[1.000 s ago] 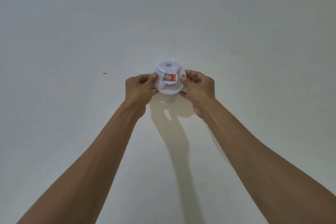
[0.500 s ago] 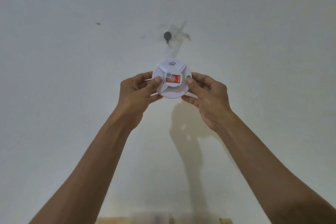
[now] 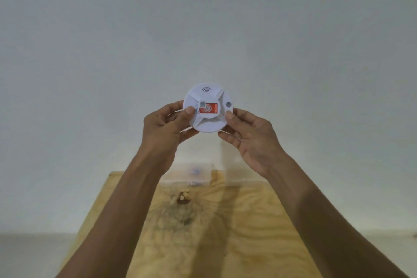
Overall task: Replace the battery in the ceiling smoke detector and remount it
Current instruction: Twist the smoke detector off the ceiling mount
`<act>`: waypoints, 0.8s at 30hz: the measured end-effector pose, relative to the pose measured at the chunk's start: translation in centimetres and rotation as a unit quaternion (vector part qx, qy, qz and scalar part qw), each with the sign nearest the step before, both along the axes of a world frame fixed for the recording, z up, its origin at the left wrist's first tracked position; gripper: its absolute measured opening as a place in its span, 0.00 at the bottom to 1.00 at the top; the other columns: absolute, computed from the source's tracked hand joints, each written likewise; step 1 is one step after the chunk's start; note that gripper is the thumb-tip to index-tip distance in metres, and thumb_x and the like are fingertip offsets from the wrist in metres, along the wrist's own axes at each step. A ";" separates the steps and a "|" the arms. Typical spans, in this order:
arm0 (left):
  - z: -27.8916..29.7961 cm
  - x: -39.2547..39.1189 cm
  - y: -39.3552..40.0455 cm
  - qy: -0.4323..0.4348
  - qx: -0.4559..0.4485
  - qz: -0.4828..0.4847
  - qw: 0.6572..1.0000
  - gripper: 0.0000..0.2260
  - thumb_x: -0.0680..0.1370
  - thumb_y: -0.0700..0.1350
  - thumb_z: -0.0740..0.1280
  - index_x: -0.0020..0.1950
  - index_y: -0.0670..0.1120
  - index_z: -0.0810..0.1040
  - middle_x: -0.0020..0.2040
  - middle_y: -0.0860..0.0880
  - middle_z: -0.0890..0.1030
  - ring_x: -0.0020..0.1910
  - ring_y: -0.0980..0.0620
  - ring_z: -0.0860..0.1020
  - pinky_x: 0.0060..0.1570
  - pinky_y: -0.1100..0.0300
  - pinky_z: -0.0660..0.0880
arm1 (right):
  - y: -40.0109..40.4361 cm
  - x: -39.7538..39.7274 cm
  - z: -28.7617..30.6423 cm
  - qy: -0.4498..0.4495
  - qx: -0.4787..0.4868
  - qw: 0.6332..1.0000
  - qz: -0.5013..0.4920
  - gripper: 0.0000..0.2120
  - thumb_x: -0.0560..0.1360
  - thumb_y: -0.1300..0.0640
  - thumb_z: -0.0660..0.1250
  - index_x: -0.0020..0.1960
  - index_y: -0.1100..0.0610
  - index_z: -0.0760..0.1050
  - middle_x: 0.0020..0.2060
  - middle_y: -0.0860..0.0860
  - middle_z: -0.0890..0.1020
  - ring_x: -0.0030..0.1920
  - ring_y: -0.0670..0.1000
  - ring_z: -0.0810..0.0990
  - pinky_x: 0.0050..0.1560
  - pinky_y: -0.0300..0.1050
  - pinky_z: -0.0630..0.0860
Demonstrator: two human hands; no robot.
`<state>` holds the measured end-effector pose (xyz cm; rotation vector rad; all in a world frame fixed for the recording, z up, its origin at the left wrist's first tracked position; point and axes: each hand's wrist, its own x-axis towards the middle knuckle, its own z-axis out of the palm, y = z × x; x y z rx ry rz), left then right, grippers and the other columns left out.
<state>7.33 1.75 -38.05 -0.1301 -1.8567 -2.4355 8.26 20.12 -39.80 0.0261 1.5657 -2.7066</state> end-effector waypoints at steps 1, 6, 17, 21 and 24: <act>-1.8 0.2 0.0 -0.005 0.004 -0.002 1.000 0.14 0.78 0.39 0.69 0.63 0.36 0.79 0.48 0.42 0.87 0.48 0.45 0.86 0.44 0.57 0.82 | 0.0 0.2 -1.8 -0.002 -0.002 1.000 0.007 0.16 0.76 0.61 0.70 0.62 0.65 0.78 0.54 0.59 0.85 0.52 0.55 0.84 0.48 0.45 0.82; -9.1 1.7 -0.4 -0.006 0.011 0.003 1.000 0.14 0.78 0.39 0.70 0.63 0.38 0.79 0.50 0.41 0.87 0.50 0.44 0.86 0.47 0.55 0.83 | -0.2 1.6 -9.0 0.002 0.002 0.999 0.033 0.15 0.75 0.60 0.71 0.60 0.65 0.79 0.53 0.60 0.85 0.51 0.56 0.84 0.49 0.48 0.83; -12.6 10.0 -1.2 -0.021 -0.113 -0.004 0.993 0.25 0.72 0.64 0.70 0.50 0.42 0.87 0.48 0.41 0.87 0.46 0.46 0.85 0.49 0.54 0.83 | -0.9 10.5 -12.8 0.183 0.334 0.919 -0.096 0.09 0.73 0.59 0.75 0.52 0.53 0.81 0.48 0.50 0.86 0.49 0.48 0.85 0.47 0.39 0.82; -12.8 13.2 -2.1 0.004 -0.201 -0.005 0.980 0.29 0.61 0.68 0.77 0.47 0.44 0.87 0.43 0.45 0.88 0.48 0.46 0.86 0.50 0.50 0.83 | -1.6 14.2 -12.8 0.281 0.446 0.842 -0.112 0.13 0.73 0.59 0.75 0.57 0.58 0.81 0.50 0.50 0.85 0.52 0.42 0.81 0.45 0.26 0.76; -13.4 15.2 -2.7 0.024 -0.170 -0.003 0.985 0.28 0.60 0.63 0.80 0.50 0.43 0.87 0.46 0.43 0.87 0.50 0.42 0.85 0.55 0.42 0.82 | -2.0 16.4 -12.5 0.309 0.443 0.836 -0.099 0.15 0.72 0.57 0.76 0.58 0.57 0.82 0.52 0.49 0.84 0.54 0.43 0.81 0.50 0.32 0.80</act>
